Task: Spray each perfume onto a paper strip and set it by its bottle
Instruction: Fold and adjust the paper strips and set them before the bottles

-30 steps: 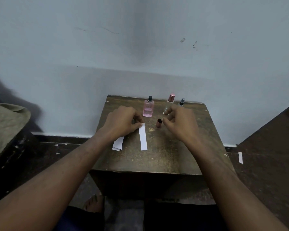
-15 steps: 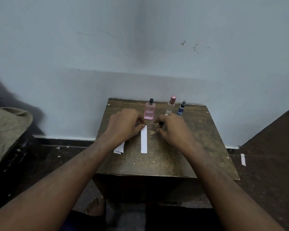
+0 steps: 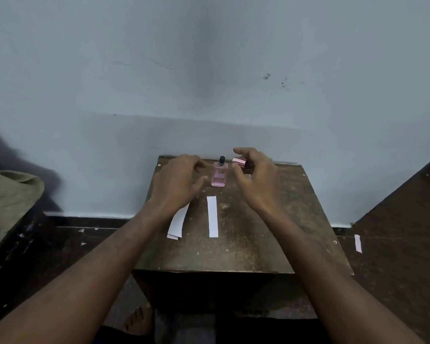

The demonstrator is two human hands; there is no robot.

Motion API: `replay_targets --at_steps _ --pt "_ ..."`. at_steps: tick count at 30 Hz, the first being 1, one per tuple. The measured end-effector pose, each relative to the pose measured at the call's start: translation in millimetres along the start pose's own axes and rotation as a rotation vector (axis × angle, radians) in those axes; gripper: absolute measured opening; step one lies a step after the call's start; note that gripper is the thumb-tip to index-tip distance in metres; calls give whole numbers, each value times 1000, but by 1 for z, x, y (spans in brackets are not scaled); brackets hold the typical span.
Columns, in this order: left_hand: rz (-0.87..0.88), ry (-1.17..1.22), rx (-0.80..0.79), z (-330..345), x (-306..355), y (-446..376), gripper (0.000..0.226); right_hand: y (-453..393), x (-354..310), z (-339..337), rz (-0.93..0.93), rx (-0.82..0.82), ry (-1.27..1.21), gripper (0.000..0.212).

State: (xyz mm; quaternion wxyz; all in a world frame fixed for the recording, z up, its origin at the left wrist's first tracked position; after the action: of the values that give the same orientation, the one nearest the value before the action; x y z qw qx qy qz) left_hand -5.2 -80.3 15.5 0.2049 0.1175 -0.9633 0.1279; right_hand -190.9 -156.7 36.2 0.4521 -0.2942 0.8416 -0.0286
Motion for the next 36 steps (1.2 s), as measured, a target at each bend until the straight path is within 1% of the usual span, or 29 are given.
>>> replay_targets --at_steps 3,6,12,17,20,27,33,36 --pt "31 64 36 6 5 -3 42 -13 -6 4 -80 101 -28 26" --pt "66 66 66 9 10 -7 44 -23 -10 10 -93 166 -69 17" --pt "65 114 50 18 13 -18 41 -32 -2 23 -192 86 73 19" --pt "64 150 26 19 14 -25 38 -33 5 26 -161 83 55 23" --pt "66 167 0 19 15 -27 37 -30 11 28 -146 42 85 22" --pt "73 159 0 23 14 -26 38 -28 13 28 -149 -30 156 18" --pt "106 80 -72 13 8 -21 43 -30 14 29 -180 -84 202 21" --pt "119 -43 -63 6 2 -12 36 -29 15 31 -152 -97 155 23"
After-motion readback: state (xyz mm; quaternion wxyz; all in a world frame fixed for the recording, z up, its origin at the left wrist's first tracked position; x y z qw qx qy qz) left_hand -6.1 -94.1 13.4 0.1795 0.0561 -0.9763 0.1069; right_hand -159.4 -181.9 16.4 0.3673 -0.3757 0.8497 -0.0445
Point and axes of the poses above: each hand's wrist, its own y-axis away from the middle knuckle, its own z-axis out of the palm, x = y × z, the point moved 1 cm from there along -y, towards the middle knuckle, and after that the axes turned 11 degrees about -x, right-handed, at the moved point
